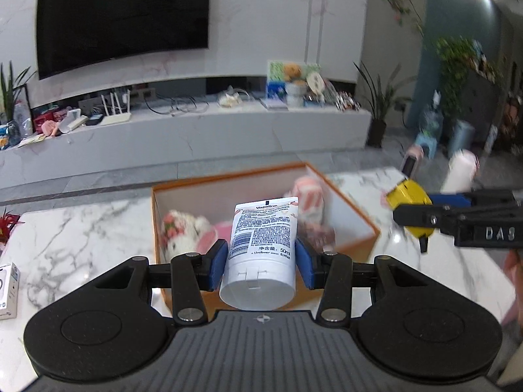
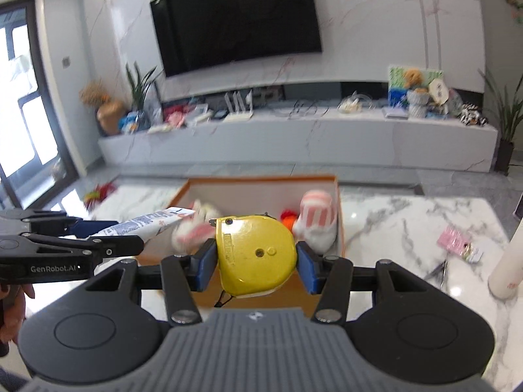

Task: Organize objects
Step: 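Lift the Vaseline tube and tape measure over the orange box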

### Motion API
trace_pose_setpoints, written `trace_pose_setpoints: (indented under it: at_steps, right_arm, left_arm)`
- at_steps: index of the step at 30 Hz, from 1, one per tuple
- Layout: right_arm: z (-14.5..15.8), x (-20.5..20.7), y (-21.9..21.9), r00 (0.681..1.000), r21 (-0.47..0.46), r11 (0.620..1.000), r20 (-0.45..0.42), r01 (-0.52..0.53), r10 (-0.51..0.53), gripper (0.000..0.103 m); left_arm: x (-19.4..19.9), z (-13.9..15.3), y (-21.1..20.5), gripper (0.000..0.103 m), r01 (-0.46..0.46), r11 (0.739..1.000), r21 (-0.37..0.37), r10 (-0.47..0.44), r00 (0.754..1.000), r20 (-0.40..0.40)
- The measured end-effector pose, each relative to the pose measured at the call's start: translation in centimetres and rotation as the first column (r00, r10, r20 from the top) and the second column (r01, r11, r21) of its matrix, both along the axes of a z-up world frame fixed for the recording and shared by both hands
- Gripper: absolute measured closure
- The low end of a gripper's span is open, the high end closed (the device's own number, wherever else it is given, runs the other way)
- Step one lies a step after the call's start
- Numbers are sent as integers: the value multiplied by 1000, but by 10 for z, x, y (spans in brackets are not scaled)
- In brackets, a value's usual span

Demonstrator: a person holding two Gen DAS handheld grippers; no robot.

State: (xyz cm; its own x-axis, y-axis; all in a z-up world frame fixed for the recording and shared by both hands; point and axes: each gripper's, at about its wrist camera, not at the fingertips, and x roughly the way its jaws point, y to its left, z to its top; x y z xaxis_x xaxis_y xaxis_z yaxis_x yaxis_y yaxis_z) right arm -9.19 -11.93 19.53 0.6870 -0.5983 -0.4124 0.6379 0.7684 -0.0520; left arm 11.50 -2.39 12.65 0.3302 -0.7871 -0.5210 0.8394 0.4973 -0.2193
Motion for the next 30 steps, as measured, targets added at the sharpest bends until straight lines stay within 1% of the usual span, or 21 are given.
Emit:
trace_pose_setpoints:
  at_steps: [2, 5, 8, 10, 12, 18, 22, 26, 30]
  right_arm:
    - [1, 7, -9, 999, 5, 1000, 32, 14, -14, 49]
    - [-4, 24, -25, 999, 14, 1000, 46, 23, -24, 49]
    - [-12, 48, -43, 999, 33, 999, 31, 26, -27, 49]
    - [-22, 61, -53, 1000, 41, 999, 22, 19, -20, 49]
    - [-34, 77, -65, 1000, 72, 997, -5, 20, -20, 49]
    - [-66, 121, -86, 993, 79, 997, -117, -2, 12, 49]
    - [-83, 144, -95, 983, 80, 996, -176, -29, 43, 49]
    - [-99, 155, -102, 970, 91, 995, -234, -39, 60, 49]
    - [-107, 158, -103, 961, 104, 993, -265, -49, 75, 49]
  left_arm:
    - [11, -2, -8, 51, -25, 1000, -10, 25, 1000, -7]
    - [27, -16, -25, 51, -63, 998, 5, 63, 998, -4]
    - [45, -31, -42, 51, -91, 996, -1, 91, 996, -23]
    - [59, -40, -54, 51, -83, 997, 4, 83, 996, -43]
    - [72, -45, -69, 51, -78, 997, 17, 79, 996, -49]
    - [96, -50, -100, 51, -66, 998, 26, 67, 996, -58]
    - [106, -57, -120, 51, -39, 997, 66, 42, 998, -47]
    - [113, -65, -134, 51, 9, 995, 97, -3, 998, -66]
    - [113, -71, -138, 51, 57, 990, 125, -48, 996, -81]
